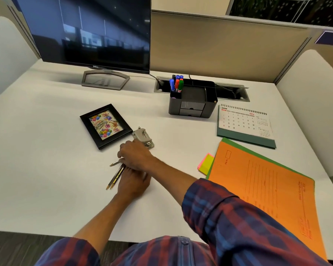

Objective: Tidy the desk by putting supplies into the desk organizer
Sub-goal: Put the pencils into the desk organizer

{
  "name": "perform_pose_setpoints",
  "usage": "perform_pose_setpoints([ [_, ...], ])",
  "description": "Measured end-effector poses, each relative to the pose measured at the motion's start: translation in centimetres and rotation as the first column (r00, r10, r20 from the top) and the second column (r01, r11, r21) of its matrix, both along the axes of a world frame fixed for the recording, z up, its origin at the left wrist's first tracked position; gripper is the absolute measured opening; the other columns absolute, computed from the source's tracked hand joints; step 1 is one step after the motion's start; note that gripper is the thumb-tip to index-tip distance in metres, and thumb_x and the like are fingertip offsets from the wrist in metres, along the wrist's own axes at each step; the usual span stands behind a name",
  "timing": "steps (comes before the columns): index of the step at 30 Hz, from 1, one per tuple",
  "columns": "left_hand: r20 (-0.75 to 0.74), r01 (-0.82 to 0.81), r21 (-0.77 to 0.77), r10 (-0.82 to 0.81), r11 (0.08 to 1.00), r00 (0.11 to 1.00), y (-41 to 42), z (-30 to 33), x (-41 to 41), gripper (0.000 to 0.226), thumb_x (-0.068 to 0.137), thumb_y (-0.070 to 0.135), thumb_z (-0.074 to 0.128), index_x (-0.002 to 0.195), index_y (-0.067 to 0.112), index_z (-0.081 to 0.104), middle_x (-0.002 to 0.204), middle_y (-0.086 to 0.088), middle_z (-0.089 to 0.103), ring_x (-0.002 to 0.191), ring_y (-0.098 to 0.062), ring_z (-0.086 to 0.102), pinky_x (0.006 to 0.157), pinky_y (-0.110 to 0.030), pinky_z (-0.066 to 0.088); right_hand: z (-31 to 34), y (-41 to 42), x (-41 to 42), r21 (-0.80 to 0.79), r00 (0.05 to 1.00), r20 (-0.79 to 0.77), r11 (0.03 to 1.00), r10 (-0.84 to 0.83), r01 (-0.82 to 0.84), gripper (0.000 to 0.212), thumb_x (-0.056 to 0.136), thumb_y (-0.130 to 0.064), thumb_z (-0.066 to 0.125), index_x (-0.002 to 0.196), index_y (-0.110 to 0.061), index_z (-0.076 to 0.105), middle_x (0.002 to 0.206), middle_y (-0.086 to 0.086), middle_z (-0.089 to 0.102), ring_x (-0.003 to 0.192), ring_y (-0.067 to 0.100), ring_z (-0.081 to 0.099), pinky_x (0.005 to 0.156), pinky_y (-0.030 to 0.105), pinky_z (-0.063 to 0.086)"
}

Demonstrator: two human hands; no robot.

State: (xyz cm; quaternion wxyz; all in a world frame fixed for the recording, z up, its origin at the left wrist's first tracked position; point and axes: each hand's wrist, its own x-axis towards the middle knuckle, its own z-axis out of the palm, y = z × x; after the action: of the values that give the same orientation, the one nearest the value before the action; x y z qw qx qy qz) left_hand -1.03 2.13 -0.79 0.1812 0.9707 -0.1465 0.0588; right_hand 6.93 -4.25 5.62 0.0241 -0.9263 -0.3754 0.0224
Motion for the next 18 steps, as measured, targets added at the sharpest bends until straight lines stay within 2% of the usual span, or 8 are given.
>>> perform_pose_setpoints([
  [2,0.014,0.005,-0.003,-0.005,1.0,1.0,0.1,-0.3,-0.1,0.045,0.082,0.031,0.036,0.087,0.003,0.07,0.076,-0.016,0.071,0.067,-0.034,0.068,0.059,-0.035,0.052,-0.2,0.6,-0.1,-0.033,1.0,0.0,0.999,0.013,-0.013,0.019,0.094,-0.032,0.055,0.097,-0.022,0.071,0.101,-0.001,0.065,0.1,0.022,0.058,0.082,0.035,0.038],
  [4,0.032,0.006,-0.012,-0.006,1.0,0.999,0.3,-0.5,-0.2,0.05,0.083,0.032,0.036,0.107,0.003,0.069,0.091,-0.017,0.073,0.078,-0.034,0.07,0.068,-0.037,0.055,-0.4,1.3,-0.3,-0.077,0.999,0.012,0.997,0.03,-0.029,0.014,0.092,-0.027,0.056,0.092,-0.022,0.069,0.096,-0.002,0.064,0.097,0.021,0.058,0.077,0.033,0.034],
  [6,0.051,-0.004,-0.053,0.007,0.999,0.999,0.3,-0.3,-0.2,0.054,0.084,0.032,0.038,0.128,0.009,0.06,0.108,-0.016,0.071,0.09,-0.033,0.069,0.076,-0.04,0.055,-0.7,1.8,-0.3,-0.123,0.999,0.017,0.992,0.043,-0.041,0.013,0.09,-0.02,0.055,0.091,-0.022,0.068,0.095,-0.004,0.063,0.096,0.02,0.058,0.074,0.031,0.029],
  [9,0.065,-0.024,-0.15,0.034,0.988,0.997,0.0,0.2,-0.5,0.056,0.082,0.032,0.042,0.134,0.014,0.051,0.111,-0.017,0.07,0.088,-0.034,0.07,0.073,-0.044,0.056,-0.9,2.0,-0.2,-0.14,0.997,0.019,0.988,0.069,-0.066,0.016,0.091,-0.014,0.053,0.092,-0.022,0.067,0.096,-0.005,0.063,0.096,0.018,0.058,0.075,0.03,0.032],
  [12,0.0,-0.03,-0.094,0.03,0.995,1.0,0.2,0.0,-0.2,0.056,0.085,0.034,0.042,0.137,0.018,0.05,0.114,-0.013,0.069,0.095,-0.033,0.067,0.078,-0.039,0.054,-1.2,1.8,0.1,-0.106,0.989,0.069,0.987,0.132,-0.124,0.016,0.094,-0.019,0.051,0.091,-0.023,0.065,0.095,-0.006,0.062,0.094,0.017,0.057,0.074,0.029,0.031],
  [15,-0.055,-0.033,-0.06,0.03,0.998,0.998,0.2,-0.1,0.0,0.055,0.087,0.039,0.033,0.117,0.005,0.064,0.098,-0.017,0.072,0.088,-0.035,0.067,0.076,-0.038,0.052,-0.8,1.1,0.7,0.058,0.981,0.137,0.987,0.139,-0.148,0.017,0.097,-0.024,0.049,0.099,-0.019,0.066,0.099,-0.003,0.067,0.093,0.018,0.059,0.075,0.031,0.037],
  [17,-0.002,-0.02,-0.045,0.02,0.999,1.0,0.0,0.0,0.2,0.047,0.088,0.036,0.036,0.102,0.002,0.066,0.091,-0.018,0.071,0.086,-0.035,0.066,0.077,-0.039,0.05,-0.1,0.5,0.9,0.311,0.992,0.097,0.945,0.076,-0.103,0.014,0.094,-0.022,0.056,0.096,-0.014,0.067,0.093,0.002,0.069,0.086,0.021,0.061,0.071,0.034,0.045],
  [18,0.019,-0.01,-0.043,0.011,0.999,1.0,0.0,-0.1,0.3,0.043,0.089,0.034,0.038,0.103,0.003,0.065,0.095,-0.017,0.07,0.092,-0.034,0.065,0.084,-0.039,0.049,0.3,0.0,1.0,0.448,0.998,0.047,0.893,0.028,-0.046,0.011,0.092,-0.02,0.06,0.095,-0.012,0.067,0.09,0.003,0.069,0.082,0.022,0.063,0.068,0.036,0.049],
])
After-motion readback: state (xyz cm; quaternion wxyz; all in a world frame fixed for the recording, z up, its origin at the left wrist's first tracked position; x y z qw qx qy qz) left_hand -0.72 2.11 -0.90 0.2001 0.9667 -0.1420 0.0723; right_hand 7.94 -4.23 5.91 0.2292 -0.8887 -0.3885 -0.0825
